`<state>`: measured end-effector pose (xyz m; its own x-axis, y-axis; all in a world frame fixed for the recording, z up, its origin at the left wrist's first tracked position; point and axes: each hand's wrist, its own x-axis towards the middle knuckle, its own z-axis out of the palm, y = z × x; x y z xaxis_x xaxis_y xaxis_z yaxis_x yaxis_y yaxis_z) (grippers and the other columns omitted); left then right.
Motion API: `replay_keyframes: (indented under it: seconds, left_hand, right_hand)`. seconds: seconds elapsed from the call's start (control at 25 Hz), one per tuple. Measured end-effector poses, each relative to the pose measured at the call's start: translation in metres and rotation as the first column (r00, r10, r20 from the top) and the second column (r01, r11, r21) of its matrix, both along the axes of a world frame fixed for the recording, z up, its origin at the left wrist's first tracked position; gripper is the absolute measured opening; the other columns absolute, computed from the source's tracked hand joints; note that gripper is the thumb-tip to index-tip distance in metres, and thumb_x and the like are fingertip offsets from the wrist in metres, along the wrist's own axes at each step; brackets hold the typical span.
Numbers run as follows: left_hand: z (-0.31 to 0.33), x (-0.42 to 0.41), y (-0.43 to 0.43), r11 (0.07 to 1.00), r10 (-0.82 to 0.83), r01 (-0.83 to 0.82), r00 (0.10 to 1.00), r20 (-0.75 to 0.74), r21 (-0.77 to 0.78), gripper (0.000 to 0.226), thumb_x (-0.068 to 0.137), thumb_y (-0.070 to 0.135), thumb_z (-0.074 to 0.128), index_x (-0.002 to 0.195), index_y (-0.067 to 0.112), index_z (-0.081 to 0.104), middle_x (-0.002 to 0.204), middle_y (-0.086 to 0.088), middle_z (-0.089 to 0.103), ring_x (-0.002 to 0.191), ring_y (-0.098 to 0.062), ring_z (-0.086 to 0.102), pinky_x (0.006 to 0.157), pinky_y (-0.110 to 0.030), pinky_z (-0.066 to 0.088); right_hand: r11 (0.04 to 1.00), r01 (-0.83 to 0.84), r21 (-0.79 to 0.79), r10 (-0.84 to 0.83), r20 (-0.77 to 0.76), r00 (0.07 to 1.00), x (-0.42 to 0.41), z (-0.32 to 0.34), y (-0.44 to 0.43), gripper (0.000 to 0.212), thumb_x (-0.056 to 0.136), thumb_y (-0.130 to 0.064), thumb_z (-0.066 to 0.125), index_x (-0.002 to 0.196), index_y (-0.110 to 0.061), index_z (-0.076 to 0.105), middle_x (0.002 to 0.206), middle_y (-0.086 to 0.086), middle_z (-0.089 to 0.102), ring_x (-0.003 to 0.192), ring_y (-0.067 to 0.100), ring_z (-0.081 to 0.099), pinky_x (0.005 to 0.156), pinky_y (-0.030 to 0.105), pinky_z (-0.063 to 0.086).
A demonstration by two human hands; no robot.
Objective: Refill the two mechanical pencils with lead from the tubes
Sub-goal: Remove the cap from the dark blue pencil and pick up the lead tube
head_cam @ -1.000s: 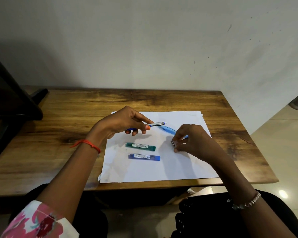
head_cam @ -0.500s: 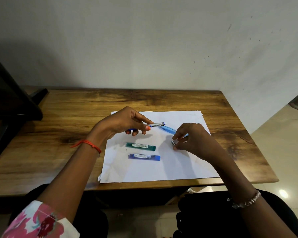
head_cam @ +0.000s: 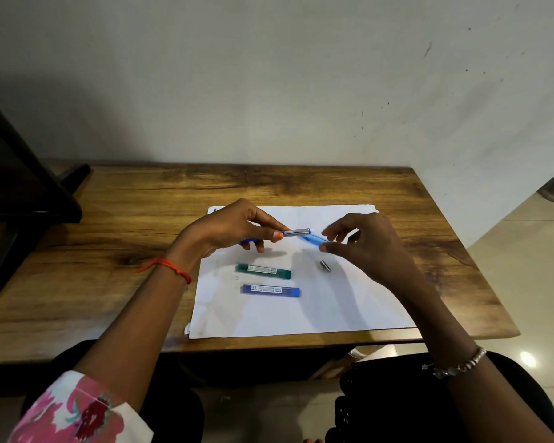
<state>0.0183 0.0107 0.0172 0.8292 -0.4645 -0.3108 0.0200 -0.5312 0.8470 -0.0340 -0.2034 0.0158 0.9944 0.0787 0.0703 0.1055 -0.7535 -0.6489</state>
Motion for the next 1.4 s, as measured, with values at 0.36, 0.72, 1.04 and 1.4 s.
replay_keyframes:
  seconds: [0.36,0.72,1.04,1.4]
  left_hand:
    - [0.0,0.0,-0.002,0.999,-0.046,0.045,0.996,0.074,0.003,0.017,0.082,0.019,0.066,0.096,0.027,0.07,0.057,0.015,0.065,0.052,0.0,0.052,0.049,-0.012,0.042]
    - [-0.007,0.004,0.008,0.974,-0.033,-0.029,0.963,0.269,0.226,0.024,0.07,-0.002,0.074,0.093,0.007,0.073,0.093,-0.01,0.073,0.073,-0.01,0.06,0.065,-0.008,0.045]
    - [-0.013,0.003,0.002,0.941,-0.08,-0.028,0.95,0.301,0.338,0.025,0.07,0.006,0.076,0.095,0.009,0.073,0.094,-0.009,0.07,0.073,-0.012,0.054,0.05,-0.004,0.036]
    - [-0.013,0.004,0.003,0.934,-0.094,-0.011,0.956,0.276,0.357,0.029,0.07,0.009,0.077,0.098,0.01,0.071,0.097,-0.007,0.07,0.074,-0.011,0.057,0.049,0.0,0.037]
  right_hand:
    - [0.999,-0.036,0.032,0.032,0.122,0.992,0.003,-0.005,0.014,0.017,0.077,-0.015,0.072,0.094,-0.015,0.073,0.097,0.002,0.071,0.092,0.017,0.052,0.068,0.012,0.034]
    - [0.994,-0.001,-0.11,-0.003,-0.039,0.999,0.007,-0.01,0.013,0.02,0.077,-0.018,0.072,0.096,-0.011,0.072,0.109,0.007,0.063,0.108,0.024,0.044,0.087,0.034,0.035]
    - [0.961,-0.035,-0.274,0.008,-0.1,0.995,0.008,-0.014,0.017,0.025,0.081,-0.024,0.068,0.103,-0.013,0.071,0.121,0.006,0.052,0.116,0.022,0.034,0.082,0.028,0.018]
    - [0.956,-0.04,-0.292,0.015,-0.088,0.996,0.009,-0.013,0.018,0.027,0.08,-0.024,0.069,0.104,-0.012,0.07,0.123,0.005,0.052,0.116,0.022,0.033,0.083,0.029,0.018]
